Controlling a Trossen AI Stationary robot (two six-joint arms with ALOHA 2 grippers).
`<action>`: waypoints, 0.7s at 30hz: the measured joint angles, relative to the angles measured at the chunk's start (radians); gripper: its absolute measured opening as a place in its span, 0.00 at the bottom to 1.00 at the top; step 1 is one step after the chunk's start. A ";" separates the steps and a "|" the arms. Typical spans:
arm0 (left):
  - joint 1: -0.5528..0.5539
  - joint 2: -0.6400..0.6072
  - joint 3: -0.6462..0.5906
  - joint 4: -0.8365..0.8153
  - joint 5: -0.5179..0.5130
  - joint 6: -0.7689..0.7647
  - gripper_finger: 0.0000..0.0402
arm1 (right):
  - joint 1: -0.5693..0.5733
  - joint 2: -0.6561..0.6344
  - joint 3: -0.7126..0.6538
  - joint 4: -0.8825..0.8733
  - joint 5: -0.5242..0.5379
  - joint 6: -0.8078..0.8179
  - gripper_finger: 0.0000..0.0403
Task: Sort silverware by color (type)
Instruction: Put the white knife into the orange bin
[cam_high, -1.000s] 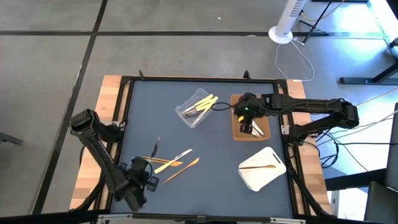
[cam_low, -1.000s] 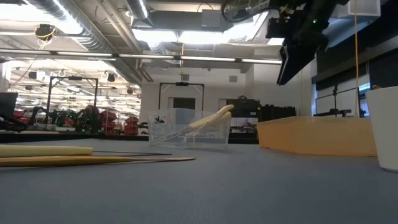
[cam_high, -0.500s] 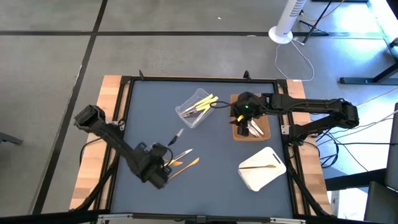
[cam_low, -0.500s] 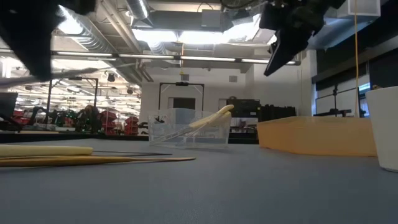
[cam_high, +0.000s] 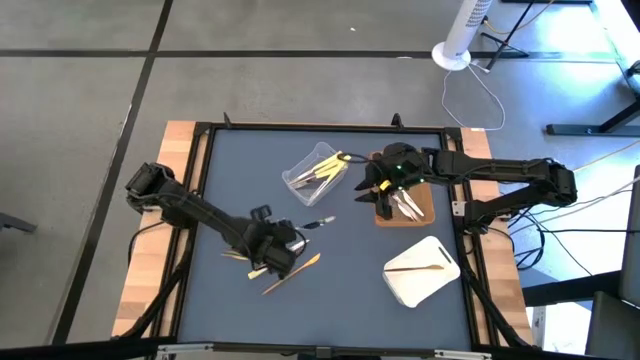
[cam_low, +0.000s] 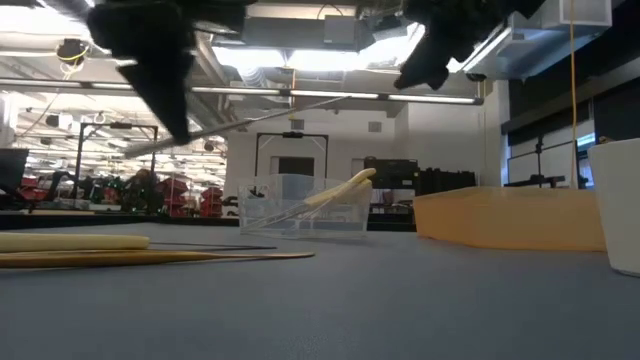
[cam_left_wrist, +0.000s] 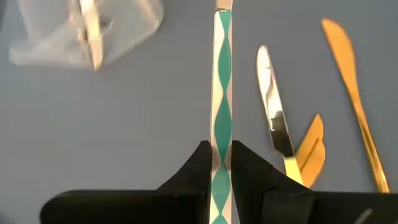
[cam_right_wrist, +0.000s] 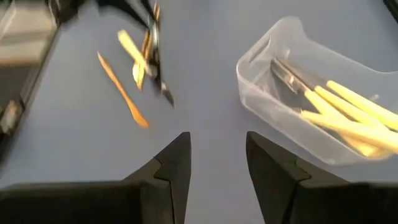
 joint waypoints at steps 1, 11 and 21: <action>0.013 0.000 0.000 0.021 0.000 0.047 0.08 | 0.000 0.003 0.000 0.025 -0.001 0.030 0.35; 0.104 0.000 0.000 0.258 -0.009 0.428 0.08 | -0.001 0.048 0.001 0.178 -0.021 0.180 0.35; 0.141 0.000 0.000 0.432 -0.038 0.671 0.08 | -0.001 0.131 0.001 0.229 -0.176 0.336 0.35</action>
